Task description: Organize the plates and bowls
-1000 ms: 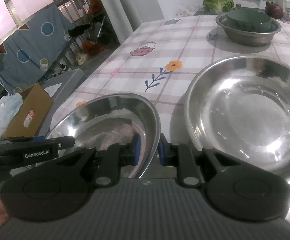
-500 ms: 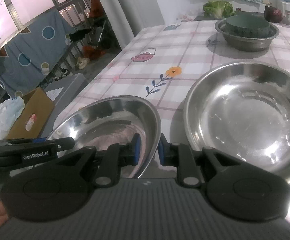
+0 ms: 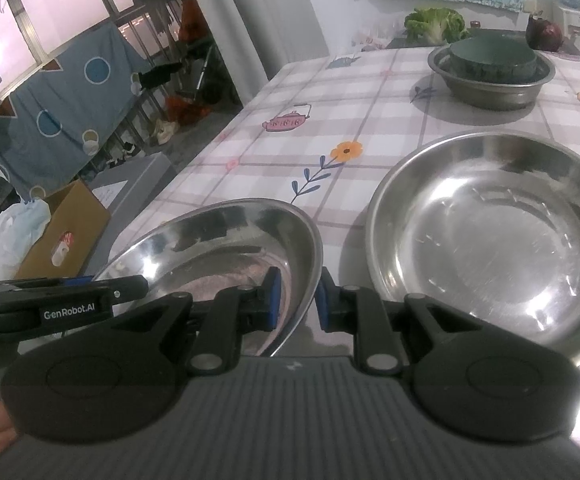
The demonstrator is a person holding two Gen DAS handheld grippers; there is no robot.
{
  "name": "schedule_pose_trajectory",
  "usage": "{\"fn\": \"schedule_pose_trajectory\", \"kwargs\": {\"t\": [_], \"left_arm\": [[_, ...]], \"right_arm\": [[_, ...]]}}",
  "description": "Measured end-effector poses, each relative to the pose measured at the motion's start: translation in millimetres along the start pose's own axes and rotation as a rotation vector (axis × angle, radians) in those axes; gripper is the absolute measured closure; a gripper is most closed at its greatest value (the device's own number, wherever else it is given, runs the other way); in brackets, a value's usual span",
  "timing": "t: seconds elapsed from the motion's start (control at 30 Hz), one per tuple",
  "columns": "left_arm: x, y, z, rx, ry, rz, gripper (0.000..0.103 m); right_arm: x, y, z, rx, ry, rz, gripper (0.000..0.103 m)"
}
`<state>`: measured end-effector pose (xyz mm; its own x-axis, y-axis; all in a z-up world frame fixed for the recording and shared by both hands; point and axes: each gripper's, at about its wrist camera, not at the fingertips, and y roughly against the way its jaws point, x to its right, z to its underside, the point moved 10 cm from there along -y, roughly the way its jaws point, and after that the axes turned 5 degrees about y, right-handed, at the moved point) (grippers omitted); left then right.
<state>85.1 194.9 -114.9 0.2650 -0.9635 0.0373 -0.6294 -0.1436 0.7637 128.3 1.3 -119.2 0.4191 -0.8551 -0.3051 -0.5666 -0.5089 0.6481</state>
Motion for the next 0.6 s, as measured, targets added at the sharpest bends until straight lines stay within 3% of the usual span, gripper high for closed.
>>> {"fn": "schedule_pose_trajectory", "kwargs": {"t": [0.6], "left_arm": [[6.4,6.9,-4.3,0.013,-0.006,0.008,0.064]], "right_arm": [[0.2,6.9,-3.3,0.020,-0.001,0.003,0.085]]}}
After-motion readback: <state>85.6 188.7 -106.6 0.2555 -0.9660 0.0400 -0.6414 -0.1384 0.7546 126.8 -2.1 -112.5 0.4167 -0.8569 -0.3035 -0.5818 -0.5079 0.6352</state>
